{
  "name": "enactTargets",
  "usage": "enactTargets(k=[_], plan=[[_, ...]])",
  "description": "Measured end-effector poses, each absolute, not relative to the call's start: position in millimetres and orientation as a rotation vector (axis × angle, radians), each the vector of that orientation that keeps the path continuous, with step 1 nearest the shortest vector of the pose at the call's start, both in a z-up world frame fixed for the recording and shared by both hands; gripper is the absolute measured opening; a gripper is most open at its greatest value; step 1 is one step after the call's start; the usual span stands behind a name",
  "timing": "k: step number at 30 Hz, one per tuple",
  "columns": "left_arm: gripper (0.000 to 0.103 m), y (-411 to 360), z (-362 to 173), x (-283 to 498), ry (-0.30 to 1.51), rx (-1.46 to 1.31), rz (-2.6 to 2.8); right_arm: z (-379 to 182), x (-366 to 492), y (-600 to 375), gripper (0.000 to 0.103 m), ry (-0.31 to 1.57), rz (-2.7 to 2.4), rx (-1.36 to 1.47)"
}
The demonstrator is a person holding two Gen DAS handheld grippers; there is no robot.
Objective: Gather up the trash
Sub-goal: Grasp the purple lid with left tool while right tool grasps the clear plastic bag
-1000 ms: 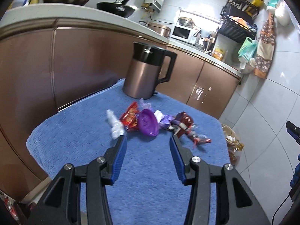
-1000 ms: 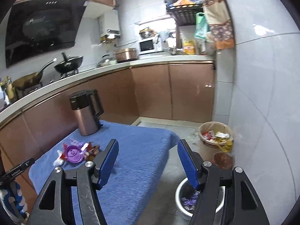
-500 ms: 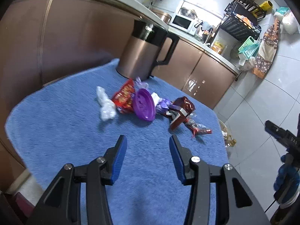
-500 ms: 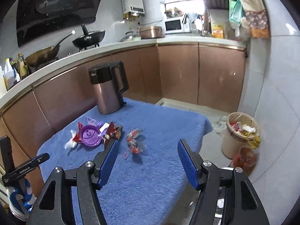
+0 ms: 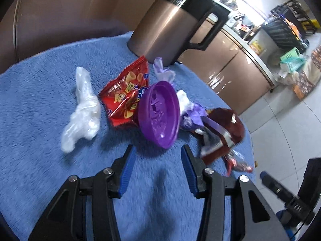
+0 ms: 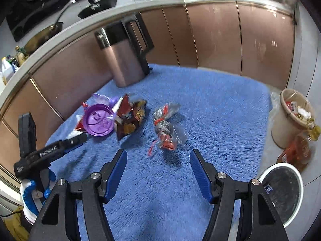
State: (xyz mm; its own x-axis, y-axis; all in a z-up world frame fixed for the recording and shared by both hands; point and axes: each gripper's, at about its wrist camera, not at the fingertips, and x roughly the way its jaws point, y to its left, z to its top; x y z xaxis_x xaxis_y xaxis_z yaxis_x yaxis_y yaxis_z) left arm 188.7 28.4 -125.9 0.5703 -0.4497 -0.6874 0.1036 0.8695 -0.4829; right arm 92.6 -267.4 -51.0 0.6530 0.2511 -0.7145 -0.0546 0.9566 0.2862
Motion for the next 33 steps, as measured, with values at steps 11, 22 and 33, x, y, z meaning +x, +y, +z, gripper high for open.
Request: enactTargets(k=[11, 22, 33], plan=[[0.026, 16.7, -140.2, 222.4, 0.949, -0.500, -0.307, -88.2, 134.6, -280.3, 0.050, 0.903, 0.185, 0.321], [0.013, 22.4, -143.5, 216.4, 0.969, -0.557, -0.300, -89.8, 125.1, -284.1, 0.015, 0.887, 0.199, 0.331], [0.013, 48.1, -105.7, 169.3, 0.902, -0.548, -0.301, -50.5, 69.6, -302.7, 0.014, 0.789, 0.170, 0.368]])
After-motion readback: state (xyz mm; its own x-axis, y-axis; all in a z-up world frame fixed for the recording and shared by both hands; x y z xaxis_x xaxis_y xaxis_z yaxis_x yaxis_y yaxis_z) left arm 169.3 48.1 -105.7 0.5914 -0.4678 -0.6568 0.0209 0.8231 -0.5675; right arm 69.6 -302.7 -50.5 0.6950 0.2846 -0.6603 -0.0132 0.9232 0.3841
